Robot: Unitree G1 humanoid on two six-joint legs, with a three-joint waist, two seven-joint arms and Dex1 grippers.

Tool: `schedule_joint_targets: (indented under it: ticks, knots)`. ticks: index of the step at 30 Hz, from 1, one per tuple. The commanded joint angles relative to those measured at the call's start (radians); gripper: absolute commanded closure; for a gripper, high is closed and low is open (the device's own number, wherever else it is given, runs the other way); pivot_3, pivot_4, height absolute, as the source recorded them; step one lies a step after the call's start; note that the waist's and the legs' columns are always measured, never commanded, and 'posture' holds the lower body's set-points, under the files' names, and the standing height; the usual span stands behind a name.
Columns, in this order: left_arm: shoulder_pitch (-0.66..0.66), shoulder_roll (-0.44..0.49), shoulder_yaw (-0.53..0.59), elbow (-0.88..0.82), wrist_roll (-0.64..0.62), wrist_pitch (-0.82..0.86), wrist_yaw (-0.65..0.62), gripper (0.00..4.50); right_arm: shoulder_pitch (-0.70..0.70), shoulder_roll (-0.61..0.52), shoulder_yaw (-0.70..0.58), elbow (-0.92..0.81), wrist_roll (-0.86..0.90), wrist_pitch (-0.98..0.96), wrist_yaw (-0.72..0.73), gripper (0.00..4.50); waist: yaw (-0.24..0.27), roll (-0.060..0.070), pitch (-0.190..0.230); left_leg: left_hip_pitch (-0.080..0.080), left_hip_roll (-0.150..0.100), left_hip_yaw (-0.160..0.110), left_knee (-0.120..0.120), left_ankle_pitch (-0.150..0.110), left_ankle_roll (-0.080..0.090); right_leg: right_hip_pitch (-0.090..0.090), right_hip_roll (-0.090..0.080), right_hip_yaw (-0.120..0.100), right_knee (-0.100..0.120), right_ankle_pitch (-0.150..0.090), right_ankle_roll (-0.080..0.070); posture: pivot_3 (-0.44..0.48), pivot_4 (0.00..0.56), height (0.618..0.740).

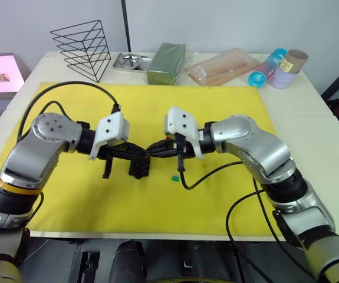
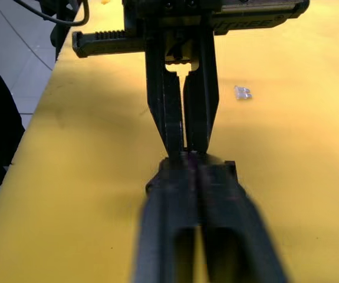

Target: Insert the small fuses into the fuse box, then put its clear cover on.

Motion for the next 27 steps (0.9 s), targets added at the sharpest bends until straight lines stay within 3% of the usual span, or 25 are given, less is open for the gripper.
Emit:
schedule_joint_targets:
  ticks: [1, 11, 16, 27]
  knots:
    - [-0.014, 0.002, 0.025, -0.036, -0.02, 0.001, -0.001, 4.5, -0.016, 0.003, -0.004, -0.011, -0.006, -0.008, 0.0, 4.48, 0.0, 0.0, 0.0, 0.0, 0.0, 0.0, 0.0, 0.0, 0.0, 0.0, 0.0, 0.0, 0.0, 0.0, 0.0, 0.0, 0.15, 0.74]
    - [0.013, 0.012, 0.038, -0.041, -0.016, -0.01, 0.002, 4.5, -0.018, -0.026, -0.019, -0.033, 0.018, -0.004, 0.042, 4.48, 0.0, 0.0, 0.0, 0.0, 0.0, 0.0, 0.0, 0.0, 0.0, 0.0, 0.0, 0.0, 0.0, 0.0, 0.0, 0.0, 0.15, 0.74]
    - [0.012, 0.01, 0.04, -0.045, -0.017, -0.008, 0.009, 4.5, -0.013, -0.036, -0.009, -0.028, -0.001, -0.025, 0.046, 3.24, 0.0, 0.0, 0.0, 0.0, 0.0, 0.0, 0.0, 0.0, 0.0, 0.0, 0.0, 0.0, 0.0, 0.0, 0.0, 0.0, 0.15, 0.74]
    - [0.007, 0.006, 0.034, -0.052, -0.023, 0.0, 0.013, 4.5, -0.014, -0.002, 0.004, -0.01, -0.022, -0.025, 0.015, 3.24, 0.0, 0.0, 0.0, 0.0, 0.0, 0.0, 0.0, 0.0, 0.0, 0.0, 0.0, 0.0, 0.0, 0.0, 0.0, 0.0, 0.15, 0.74]
